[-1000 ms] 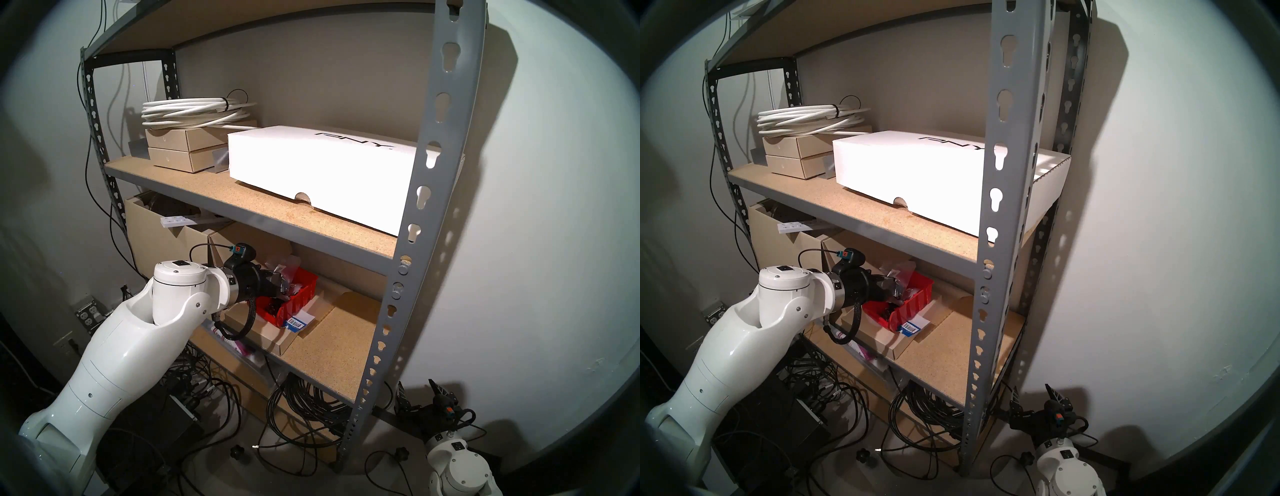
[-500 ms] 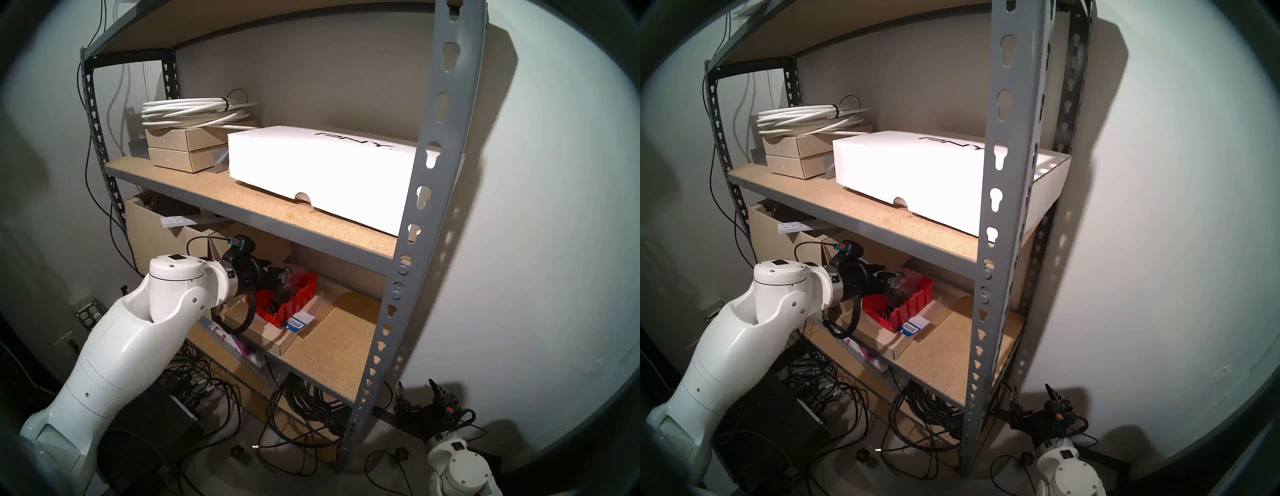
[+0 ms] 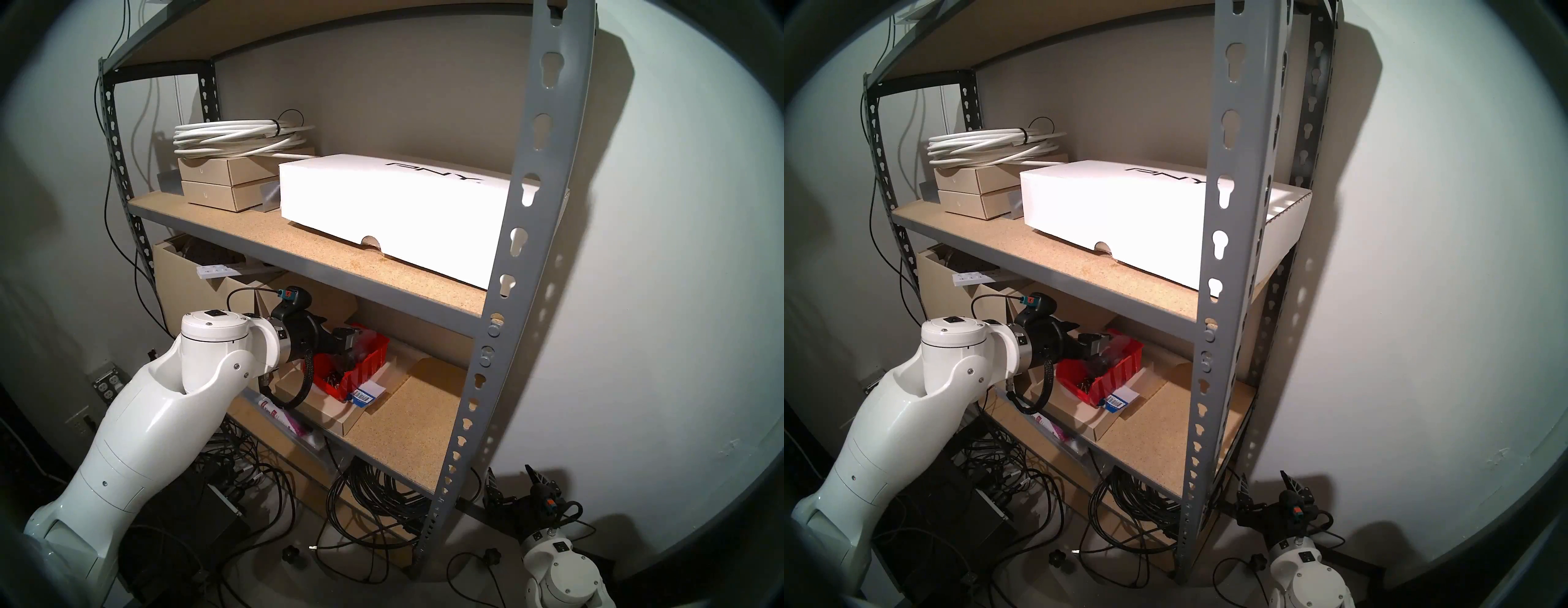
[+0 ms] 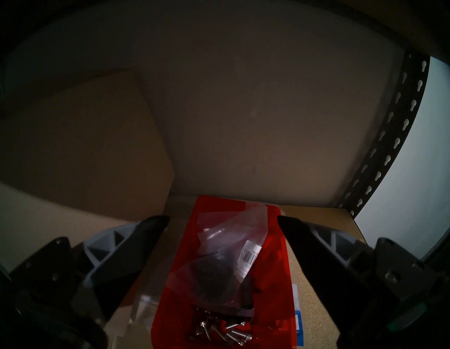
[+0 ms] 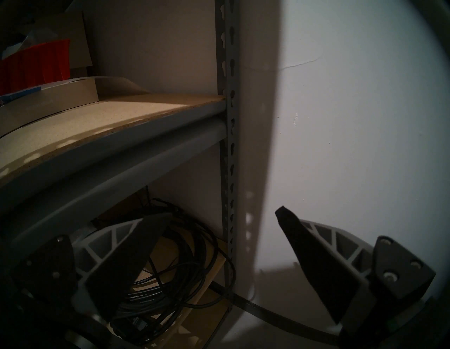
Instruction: Organize the rack shelf by putting things into a case
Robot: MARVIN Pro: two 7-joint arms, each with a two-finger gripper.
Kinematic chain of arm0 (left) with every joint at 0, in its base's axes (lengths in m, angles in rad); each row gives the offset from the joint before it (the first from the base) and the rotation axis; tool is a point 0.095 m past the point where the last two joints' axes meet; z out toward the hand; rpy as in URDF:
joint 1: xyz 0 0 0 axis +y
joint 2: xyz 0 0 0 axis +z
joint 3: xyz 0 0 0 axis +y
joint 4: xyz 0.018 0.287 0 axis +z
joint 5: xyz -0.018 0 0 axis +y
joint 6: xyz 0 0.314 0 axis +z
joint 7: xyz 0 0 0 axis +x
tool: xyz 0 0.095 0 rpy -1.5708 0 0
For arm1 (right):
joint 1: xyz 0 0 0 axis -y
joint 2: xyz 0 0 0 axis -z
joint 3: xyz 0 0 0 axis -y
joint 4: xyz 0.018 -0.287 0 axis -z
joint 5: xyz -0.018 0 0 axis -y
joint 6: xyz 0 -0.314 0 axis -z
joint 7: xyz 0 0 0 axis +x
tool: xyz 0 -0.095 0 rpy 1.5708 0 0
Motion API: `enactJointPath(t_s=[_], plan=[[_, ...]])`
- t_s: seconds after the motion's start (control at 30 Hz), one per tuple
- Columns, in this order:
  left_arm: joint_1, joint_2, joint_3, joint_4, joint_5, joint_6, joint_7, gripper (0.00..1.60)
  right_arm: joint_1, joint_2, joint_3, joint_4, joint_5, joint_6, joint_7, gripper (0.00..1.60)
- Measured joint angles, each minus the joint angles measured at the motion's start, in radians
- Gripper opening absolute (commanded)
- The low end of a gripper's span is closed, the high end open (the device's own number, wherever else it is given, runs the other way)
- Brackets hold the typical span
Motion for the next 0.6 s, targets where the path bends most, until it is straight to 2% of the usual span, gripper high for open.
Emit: enactJointPath(t_s=[0.4,0.6], plan=[[0.020,0.005,-0.010,-0.030,0.003,-0.015,0.034,1.60,0.000,0.000,0.000,0.000,0.000,0.000,0.000,1.60],[0.053,0.005,-0.032,-0.100,0.004,-0.022,0.067,1.60,0.000,0.000,0.000,0.000,0.000,0.000,0.000,1.60]])
